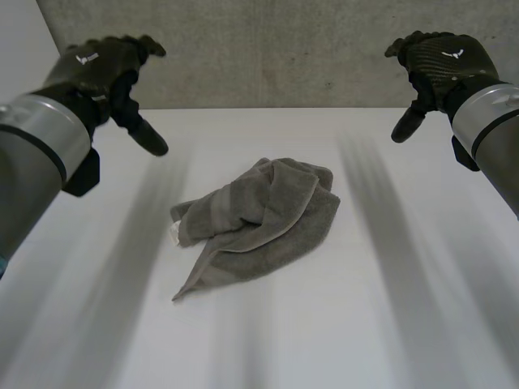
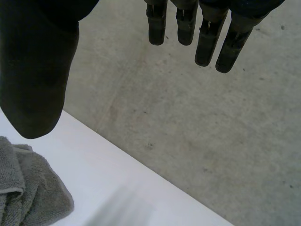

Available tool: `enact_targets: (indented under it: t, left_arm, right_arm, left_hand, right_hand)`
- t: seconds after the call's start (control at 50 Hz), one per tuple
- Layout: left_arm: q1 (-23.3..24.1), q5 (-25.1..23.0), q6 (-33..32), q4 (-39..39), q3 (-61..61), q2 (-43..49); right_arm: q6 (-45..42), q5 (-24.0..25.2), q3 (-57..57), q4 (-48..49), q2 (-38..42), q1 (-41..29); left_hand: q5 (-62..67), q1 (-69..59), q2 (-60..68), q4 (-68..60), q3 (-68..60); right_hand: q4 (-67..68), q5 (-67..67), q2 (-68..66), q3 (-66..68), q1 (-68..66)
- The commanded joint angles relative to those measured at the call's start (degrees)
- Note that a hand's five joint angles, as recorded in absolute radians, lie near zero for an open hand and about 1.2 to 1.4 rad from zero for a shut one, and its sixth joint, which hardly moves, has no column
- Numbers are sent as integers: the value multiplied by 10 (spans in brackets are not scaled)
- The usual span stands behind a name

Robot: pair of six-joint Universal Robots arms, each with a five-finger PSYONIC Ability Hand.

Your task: Fold the towel.

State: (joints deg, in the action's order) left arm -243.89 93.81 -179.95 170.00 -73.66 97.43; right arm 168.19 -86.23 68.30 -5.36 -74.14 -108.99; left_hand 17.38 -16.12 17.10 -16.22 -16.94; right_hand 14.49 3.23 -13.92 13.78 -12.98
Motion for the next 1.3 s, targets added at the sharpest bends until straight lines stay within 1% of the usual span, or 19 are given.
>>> enact_targets:
  t: [0.02,0.16,0.22,0.38,0.5,0.6,0.66,0.74,0.76,0.78,0.8,0.82,0.86,0.94,1.04,1.1,1.2,1.26,1.3]
  left_arm:
    - [22,0,-1,8,-100,-9]
    - [39,0,-1,67,-191,32]
    - [55,2,-1,92,-208,63]
    - [90,11,0,135,-203,154]
    - [102,37,0,147,-174,200]
    - [109,91,-2,147,-128,240]
    - [109,92,-2,147,-120,249]
    - [109,93,-2,146,-106,271]
    - [109,93,-2,147,-106,276]
    - [109,93,-2,147,-106,276]
    - [109,92,-2,148,-105,276]
    - [109,92,-2,148,-105,276]
    - [109,92,-2,148,-98,276]
    - [109,91,-2,147,-84,275]
    - [105,91,-1,145,-64,257]
    - [98,91,0,144,-57,215]
    - [50,90,-1,147,-66,112]
    - [38,90,-1,146,-72,89]
    - [25,84,-1,147,-88,58]
  right_arm:
    - [-69,95,-36,-60,25,-3]
    - [-125,148,-74,-79,91,-11]
    - [-174,174,-129,-78,182,-18]
    - [-290,174,-265,-83,339,-44]
    - [-318,180,-318,-79,405,-47]
    - [-321,192,-374,-76,464,-47]
    - [-320,199,-389,-76,479,-52]
    - [-321,214,-411,-81,501,-56]
    - [-321,219,-413,-81,500,-56]
    - [-321,219,-413,-81,500,-56]
    - [-320,223,-415,-82,496,-56]
    - [-312,226,-417,-81,488,-53]
    - [-306,229,-417,-80,474,-52]
    - [-267,229,-410,-78,429,-48]
    - [-146,236,-377,-86,314,-39]
    - [-131,241,-356,-93,284,-37]
    - [-171,230,-265,-213,191,-29]
    - [-191,226,-247,-264,174,-27]
    - [-213,222,-214,-357,158,-25]
  left_hand:
    - [-79,-33,24,-32,-25]
    - [-151,39,-49,40,47]
    - [-150,37,-47,38,45]
    - [-136,24,-34,25,32]
    - [-114,2,-12,3,10]
    - [1,-114,104,-113,-106]
    - [20,-133,123,-132,-125]
    - [171,-283,274,-282,-275]
    - [243,-356,346,-355,-348]
    - [244,-356,347,-355,-348]
    - [362,-475,465,-474,-466]
    - [363,-476,466,-475,-468]
    - [525,-638,628,-637,-630]
    - [526,-639,629,-638,-631]
    - [526,-639,629,-638,-631]
    - [526,-639,629,-638,-631]
    - [526,-639,629,-638,-631]
    - [526,-639,629,-638,-631]
    - [526,-639,629,-638,-631]
  right_hand:
    - [-45,-32,39,-38,30]
    - [-45,-32,39,-38,30]
    - [-45,-32,39,-38,30]
    - [-45,-32,39,-38,30]
    - [-45,-32,39,-38,30]
    - [-17,-5,12,-10,2]
    - [5,17,-10,12,-20]
    - [216,228,-221,223,-231]
    - [317,329,-322,324,-332]
    - [318,330,-323,325,-333]
    - [479,492,-485,486,-494]
    - [653,666,-659,660,-668]
    - [655,668,-661,662,-670]
    - [655,668,-661,662,-670]
    - [655,668,-661,662,-670]
    - [655,668,-661,662,-670]
    - [655,668,-661,662,-670]
    - [655,668,-661,662,-670]
    - [655,668,-661,662,-670]
